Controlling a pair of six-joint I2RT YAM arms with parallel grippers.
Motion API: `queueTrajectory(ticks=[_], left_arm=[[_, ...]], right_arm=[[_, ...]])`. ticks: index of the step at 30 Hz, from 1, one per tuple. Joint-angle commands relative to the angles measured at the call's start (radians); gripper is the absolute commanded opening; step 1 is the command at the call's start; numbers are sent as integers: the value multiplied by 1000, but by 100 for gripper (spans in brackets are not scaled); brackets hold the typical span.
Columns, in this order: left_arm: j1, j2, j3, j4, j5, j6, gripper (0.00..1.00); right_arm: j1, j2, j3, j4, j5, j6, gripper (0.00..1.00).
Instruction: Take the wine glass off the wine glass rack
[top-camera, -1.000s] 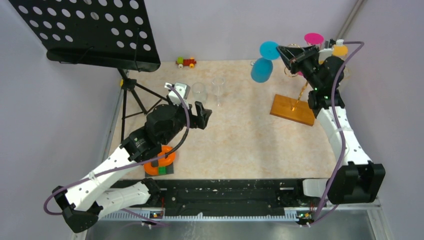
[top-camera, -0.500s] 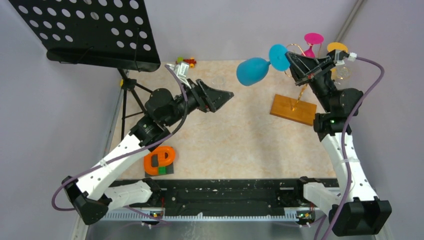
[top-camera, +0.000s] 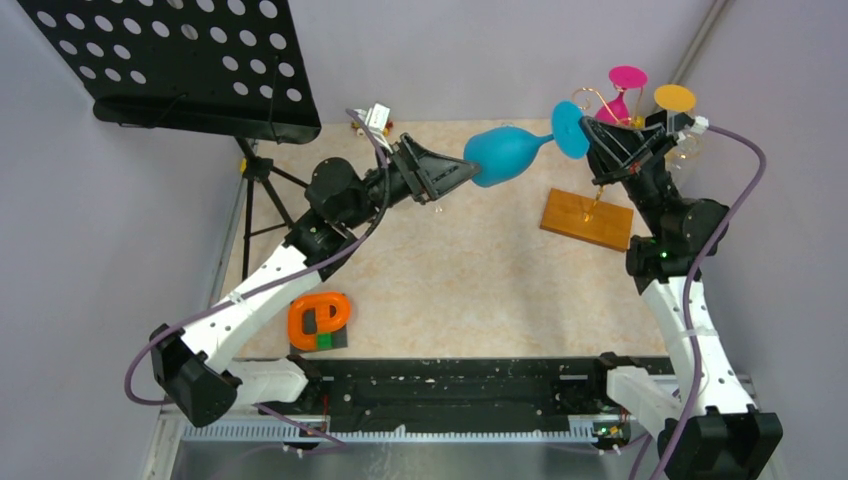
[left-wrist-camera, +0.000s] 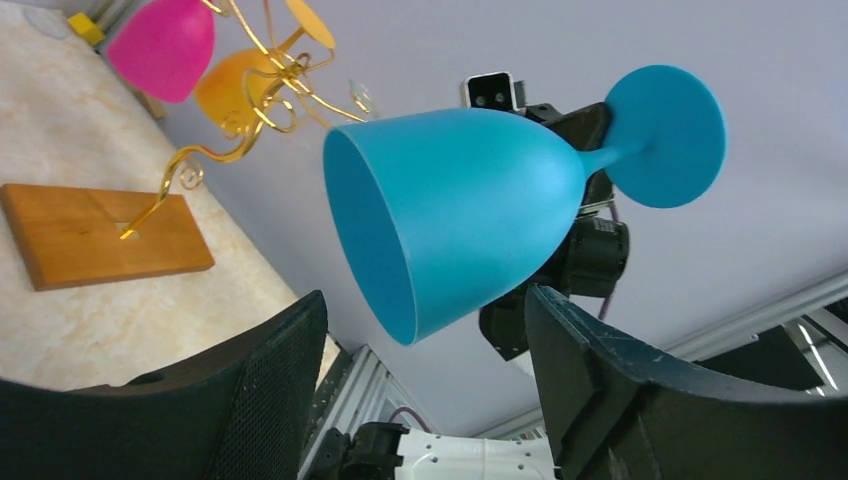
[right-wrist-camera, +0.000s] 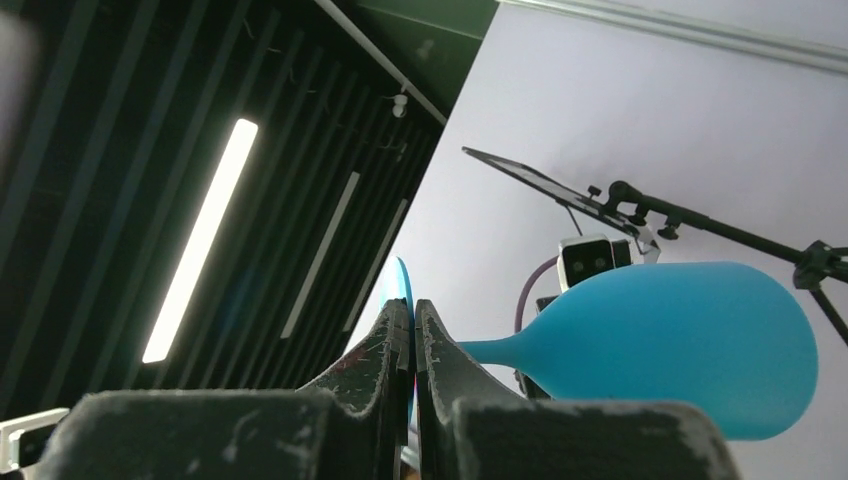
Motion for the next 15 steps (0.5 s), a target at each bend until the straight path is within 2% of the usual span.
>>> queueTrajectory(ticks=[1, 4, 9, 13, 14, 15], left_arm=[[5, -9, 53, 160, 70, -59, 75], [4, 8, 55, 255, 128, -122, 65], [5, 35, 48, 460, 231, -265, 39], [5, 18, 50, 438, 229, -230, 15], [5, 12, 54, 420, 227, -208, 5], [5, 5, 58, 396, 224, -183, 0]], right_arm=[[7, -14, -6, 101, -29, 68, 0], [6, -17, -21, 108, -33, 74, 0], [6, -13, -48, 116, -31, 75, 0], [6, -8, -60, 118, -33, 65, 0], [7, -7, -62, 114, -35, 61, 0], [6, -6, -63, 107, -38, 55, 6]])
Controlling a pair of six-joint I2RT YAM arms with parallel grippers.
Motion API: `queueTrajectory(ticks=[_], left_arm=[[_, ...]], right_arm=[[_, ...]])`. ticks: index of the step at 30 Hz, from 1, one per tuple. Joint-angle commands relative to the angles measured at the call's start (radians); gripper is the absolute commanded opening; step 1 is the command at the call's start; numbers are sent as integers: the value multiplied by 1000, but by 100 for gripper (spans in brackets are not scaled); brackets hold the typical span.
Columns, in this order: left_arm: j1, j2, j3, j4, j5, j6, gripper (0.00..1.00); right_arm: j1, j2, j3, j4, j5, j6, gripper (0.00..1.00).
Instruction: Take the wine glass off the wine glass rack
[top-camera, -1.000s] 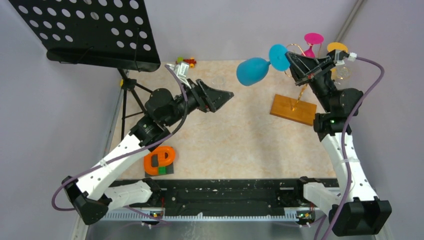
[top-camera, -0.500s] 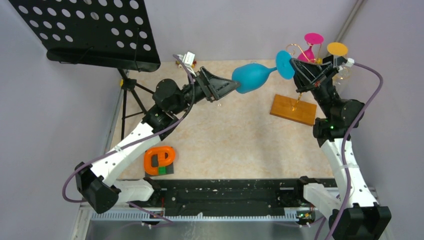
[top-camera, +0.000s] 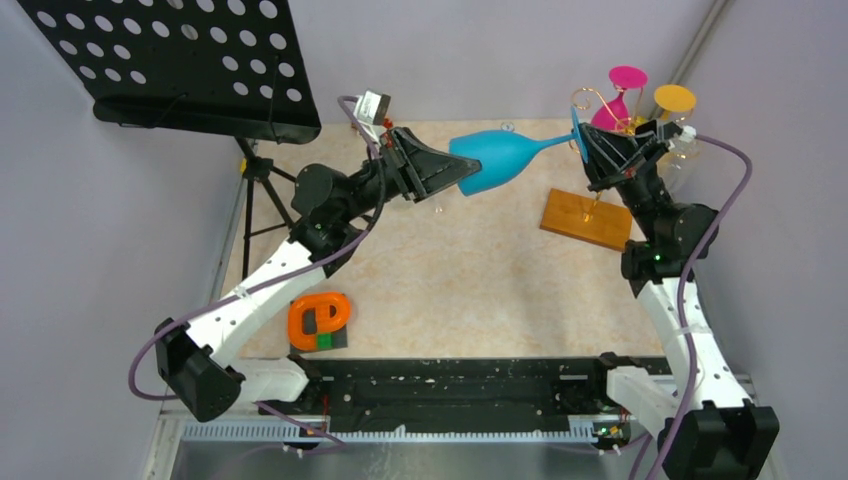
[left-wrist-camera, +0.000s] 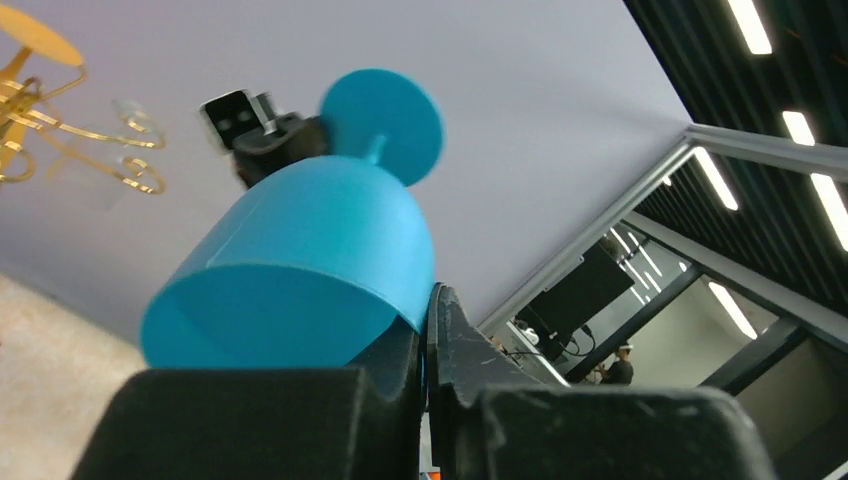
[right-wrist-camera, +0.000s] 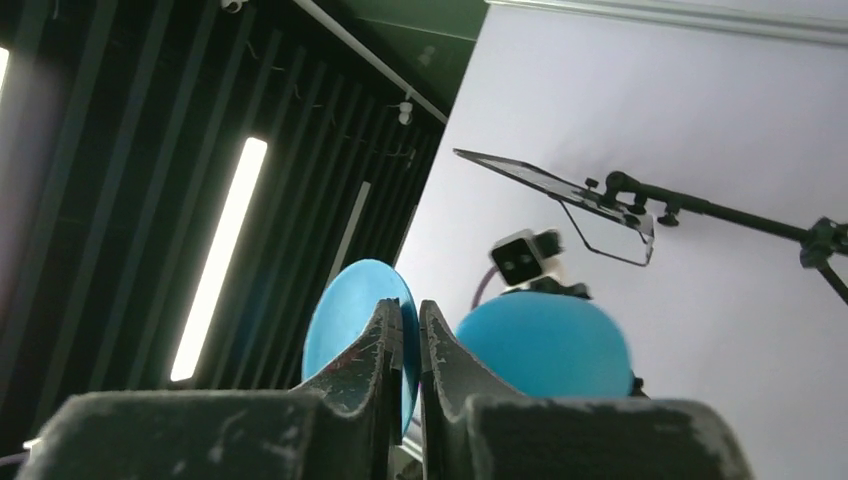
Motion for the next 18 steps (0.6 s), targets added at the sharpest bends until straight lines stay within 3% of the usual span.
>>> queueTrajectory(ticks=[1, 5, 8, 10, 13, 18], left_arm=[[-2, -41, 49, 17, 23, 79, 0], [-2, -76, 80, -149, -40, 257, 0], [-2, -103, 114, -325, -147, 425, 0], [-2, -112, 141, -440, -240, 539, 0], [-3, -94, 189, -608, -357, 677, 0], [-30, 26, 336, -860, -490, 829, 0]], right_arm=[[7, -7, -5, 25, -41, -29, 14], [7, -26, 5, -97, -39, -182, 49], [7, -37, 126, -435, -55, -526, 65], [7, -40, 225, -683, -8, -803, 67], [7, -49, 280, -952, 98, -1036, 67], [8, -94, 263, -1016, 149, -1195, 65]])
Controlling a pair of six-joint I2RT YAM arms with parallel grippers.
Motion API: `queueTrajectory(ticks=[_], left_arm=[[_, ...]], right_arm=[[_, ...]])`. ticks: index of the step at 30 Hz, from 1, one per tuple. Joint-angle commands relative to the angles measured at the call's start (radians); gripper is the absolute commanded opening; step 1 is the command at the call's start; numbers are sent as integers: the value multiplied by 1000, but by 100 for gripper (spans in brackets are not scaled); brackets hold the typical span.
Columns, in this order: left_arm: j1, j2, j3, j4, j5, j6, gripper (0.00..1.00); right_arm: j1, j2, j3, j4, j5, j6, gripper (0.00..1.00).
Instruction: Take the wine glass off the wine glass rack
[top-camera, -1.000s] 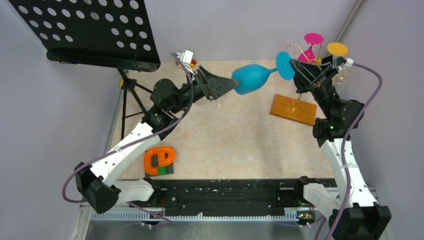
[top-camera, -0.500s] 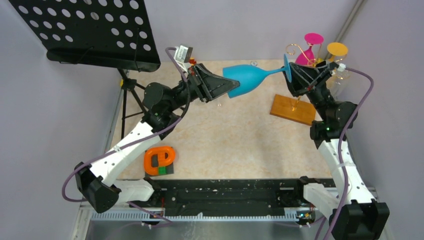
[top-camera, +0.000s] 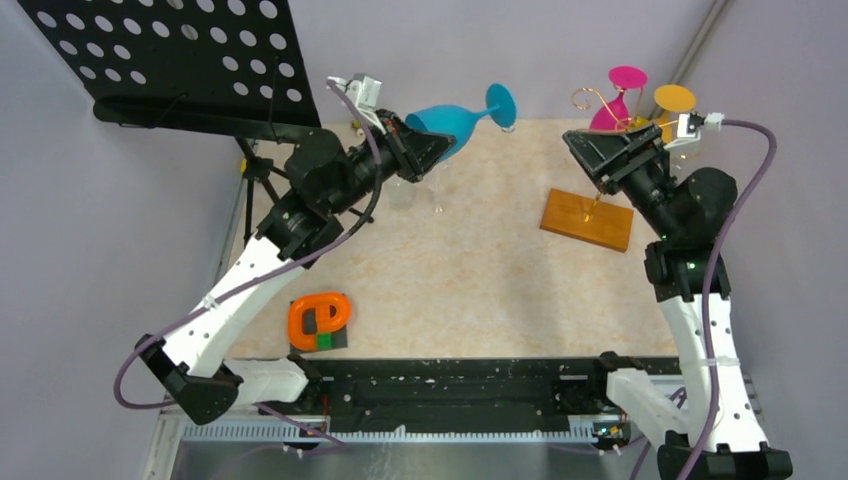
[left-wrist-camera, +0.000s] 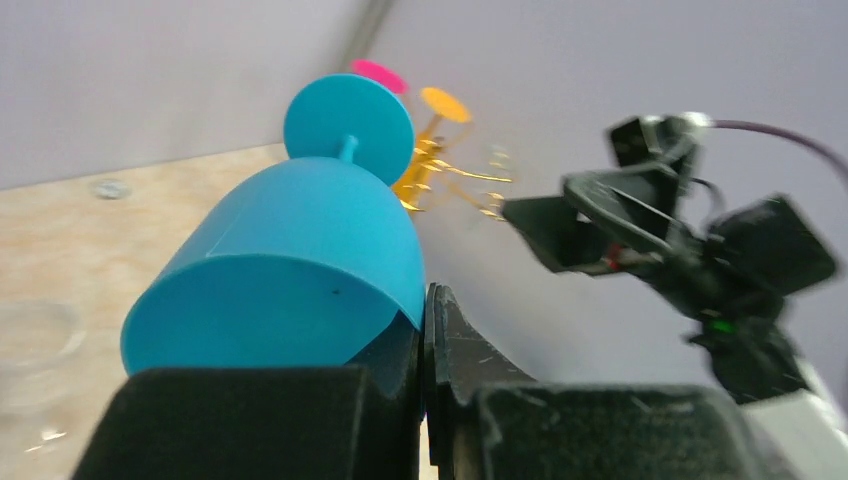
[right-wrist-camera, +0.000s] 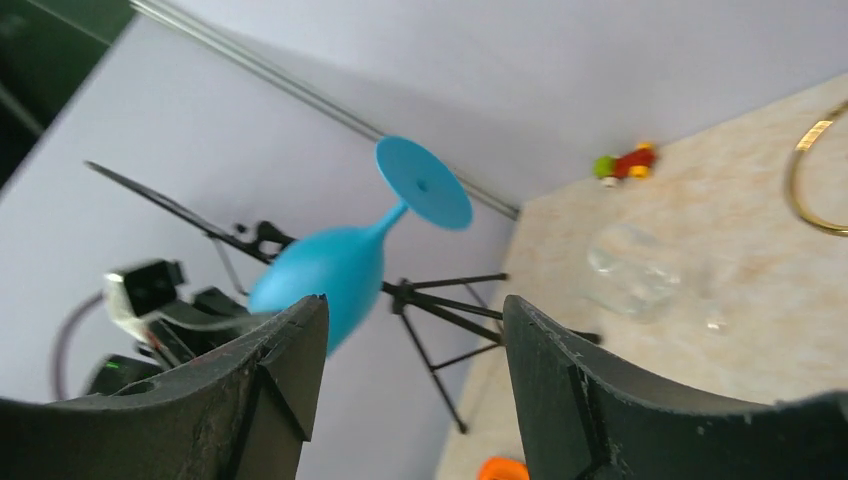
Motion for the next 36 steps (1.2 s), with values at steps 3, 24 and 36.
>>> queueTrajectory(ticks=[3, 24, 36], left_arm=[[-65, 198, 266, -421, -268, 273, 0], [-125, 850, 766, -958, -326, 514, 0], [-105, 942, 838, -934, -285, 624, 0]], right_arm=[[7, -77, 14, -219, 112, -348, 64], [8, -215, 48, -437, 421, -523, 63], [7, -210, 51, -458, 424, -512, 61]])
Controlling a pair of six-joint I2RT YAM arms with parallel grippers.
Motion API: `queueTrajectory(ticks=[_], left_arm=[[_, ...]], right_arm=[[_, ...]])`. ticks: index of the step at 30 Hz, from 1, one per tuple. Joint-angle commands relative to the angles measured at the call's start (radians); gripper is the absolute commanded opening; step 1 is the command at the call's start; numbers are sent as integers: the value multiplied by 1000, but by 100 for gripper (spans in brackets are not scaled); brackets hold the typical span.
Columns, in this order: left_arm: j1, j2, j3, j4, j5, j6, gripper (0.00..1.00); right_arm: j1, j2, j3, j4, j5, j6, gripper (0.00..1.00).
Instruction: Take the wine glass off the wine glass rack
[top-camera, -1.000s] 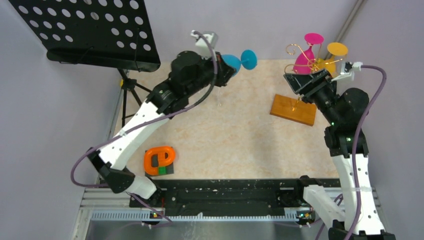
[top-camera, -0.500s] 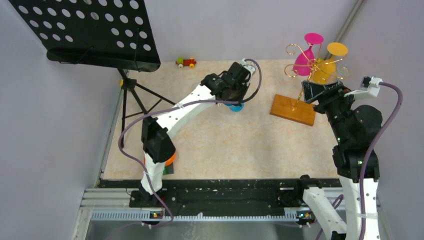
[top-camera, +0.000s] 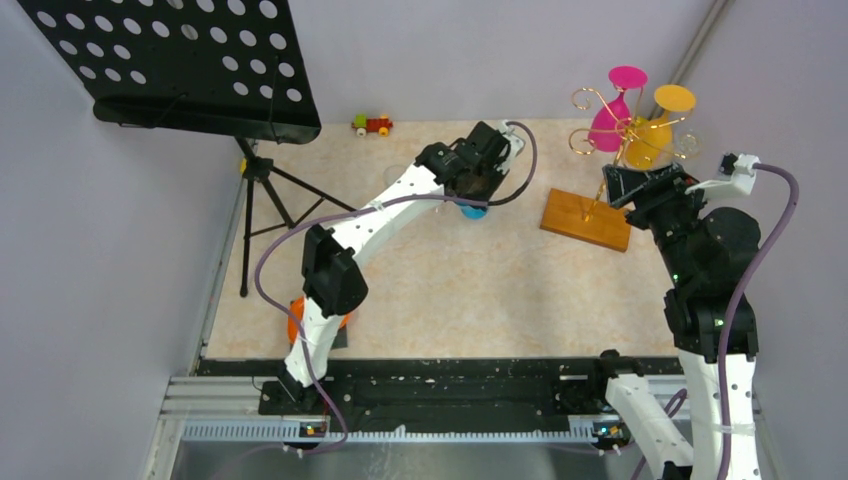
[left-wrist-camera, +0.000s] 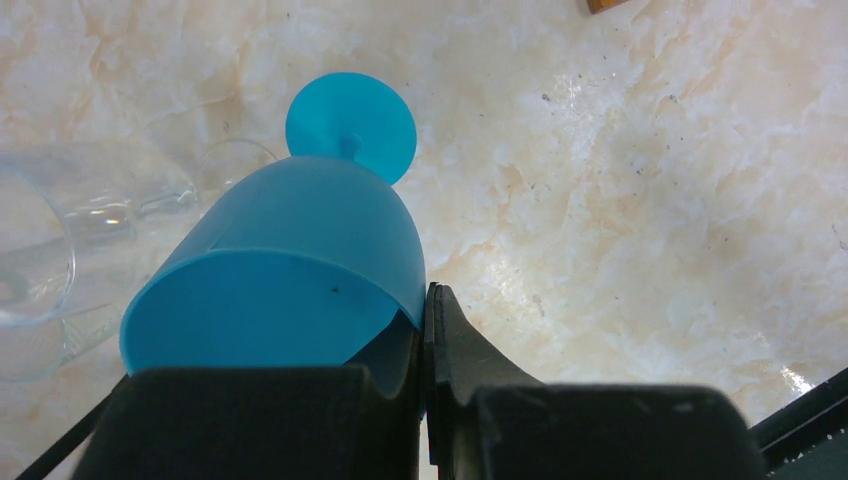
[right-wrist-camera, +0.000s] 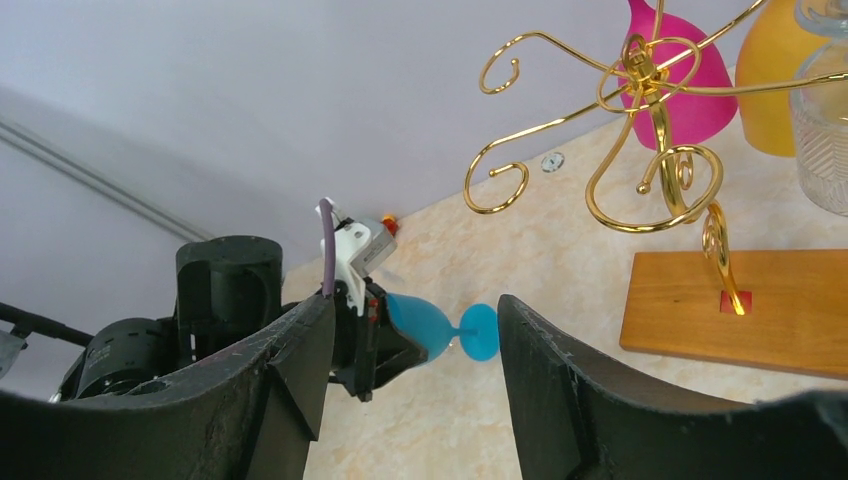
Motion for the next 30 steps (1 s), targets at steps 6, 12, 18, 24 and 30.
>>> queueTrajectory(ticks=[6, 12, 18, 24, 30], left_arm=[[26, 63, 76, 27, 36, 88, 0], [45, 85, 81, 31, 61, 114, 0], [75, 100, 86, 34, 108, 124, 0], [87, 112, 98, 40, 134, 129, 4], [87, 118, 128, 47, 139, 125, 24]], right_arm=[[8, 9, 9, 5, 5, 7, 61], [8, 14, 6, 3, 2, 11, 61], [8, 24, 14, -11, 1, 12, 59], [8, 29, 14, -10, -8, 17, 59], [8, 31, 14, -10, -12, 20, 59]])
